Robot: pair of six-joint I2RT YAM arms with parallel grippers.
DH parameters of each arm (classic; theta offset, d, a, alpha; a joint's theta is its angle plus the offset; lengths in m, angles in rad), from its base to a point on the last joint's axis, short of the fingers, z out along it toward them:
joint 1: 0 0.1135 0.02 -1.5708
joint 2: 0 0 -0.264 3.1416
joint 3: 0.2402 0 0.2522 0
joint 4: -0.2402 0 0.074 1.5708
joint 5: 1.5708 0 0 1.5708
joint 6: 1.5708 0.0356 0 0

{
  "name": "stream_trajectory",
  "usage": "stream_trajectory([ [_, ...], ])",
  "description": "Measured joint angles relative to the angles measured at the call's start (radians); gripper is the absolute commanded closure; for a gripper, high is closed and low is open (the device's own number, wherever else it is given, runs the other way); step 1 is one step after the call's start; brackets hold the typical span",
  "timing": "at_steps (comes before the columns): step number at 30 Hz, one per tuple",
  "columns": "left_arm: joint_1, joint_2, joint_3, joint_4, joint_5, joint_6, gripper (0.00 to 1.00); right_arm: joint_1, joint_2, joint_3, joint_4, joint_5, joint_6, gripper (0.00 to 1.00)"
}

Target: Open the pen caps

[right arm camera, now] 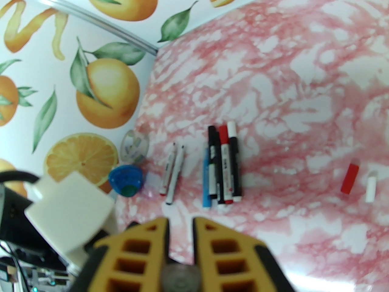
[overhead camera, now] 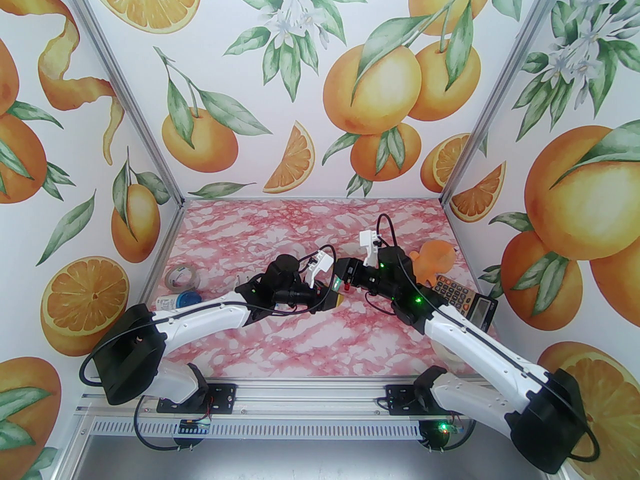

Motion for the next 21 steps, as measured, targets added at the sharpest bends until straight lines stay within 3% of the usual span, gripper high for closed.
stream_trajectory([
  [7, 0.002, -0.001, -0.005, 0.019, 0.031, -0.013, 0.95, -0.037, -0.005, -0.001, 0.039, -0.054, -0.019, 0.86],
  [15, -0.010, -0.001, -0.020, 0.006, 0.093, -0.014, 0.95, -0.094, -0.006, 0.005, 0.074, -0.005, -0.023, 0.86],
  [21, -0.010, -0.041, -0.046, -0.005, 0.047, -0.013, 0.95, -0.094, -0.006, 0.038, 0.018, 0.048, -0.062, 0.85],
])
